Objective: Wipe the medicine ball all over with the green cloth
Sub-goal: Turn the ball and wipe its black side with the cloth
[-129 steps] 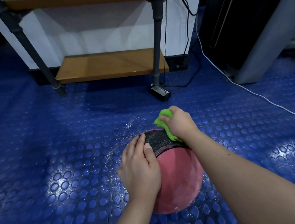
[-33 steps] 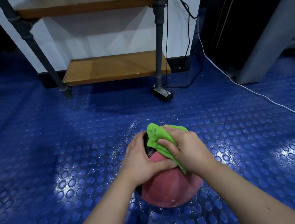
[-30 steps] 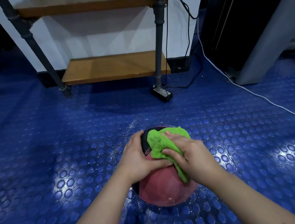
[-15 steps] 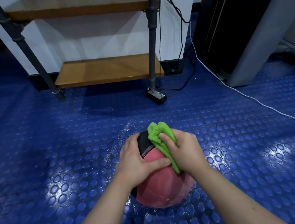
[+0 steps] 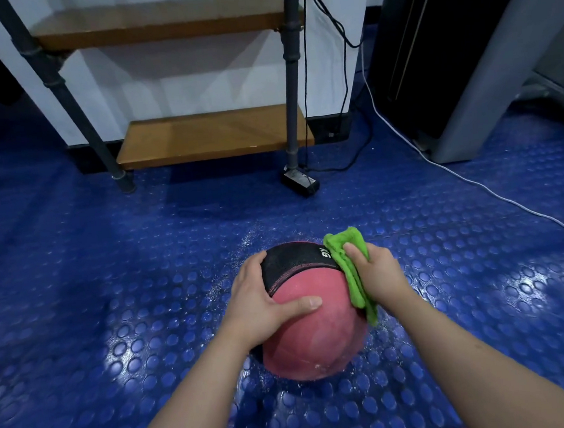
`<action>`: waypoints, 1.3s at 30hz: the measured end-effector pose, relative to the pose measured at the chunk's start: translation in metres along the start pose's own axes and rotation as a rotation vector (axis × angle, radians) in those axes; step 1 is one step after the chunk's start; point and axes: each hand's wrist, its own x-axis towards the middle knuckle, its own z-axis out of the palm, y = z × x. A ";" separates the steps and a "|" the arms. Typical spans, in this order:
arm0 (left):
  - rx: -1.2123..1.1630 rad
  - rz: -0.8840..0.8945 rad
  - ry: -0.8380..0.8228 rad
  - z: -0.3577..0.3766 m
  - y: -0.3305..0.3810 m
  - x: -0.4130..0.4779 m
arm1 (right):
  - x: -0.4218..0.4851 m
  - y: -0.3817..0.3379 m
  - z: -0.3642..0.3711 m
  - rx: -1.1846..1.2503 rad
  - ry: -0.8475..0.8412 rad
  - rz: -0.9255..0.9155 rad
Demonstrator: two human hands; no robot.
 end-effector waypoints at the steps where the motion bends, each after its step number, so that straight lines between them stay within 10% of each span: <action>1: -0.007 -0.025 -0.007 -0.003 0.000 0.001 | 0.002 -0.002 0.002 0.042 -0.011 0.015; 11: 0.294 -0.058 -0.201 -0.018 0.016 0.002 | -0.020 -0.032 0.026 -0.027 -0.190 -0.364; 25: 0.191 0.012 -0.063 -0.014 -0.001 -0.019 | 0.026 -0.019 0.034 0.059 -0.123 0.144; 39: 0.153 -0.048 -0.041 -0.022 -0.007 -0.001 | -0.044 -0.020 0.034 0.070 0.063 -0.144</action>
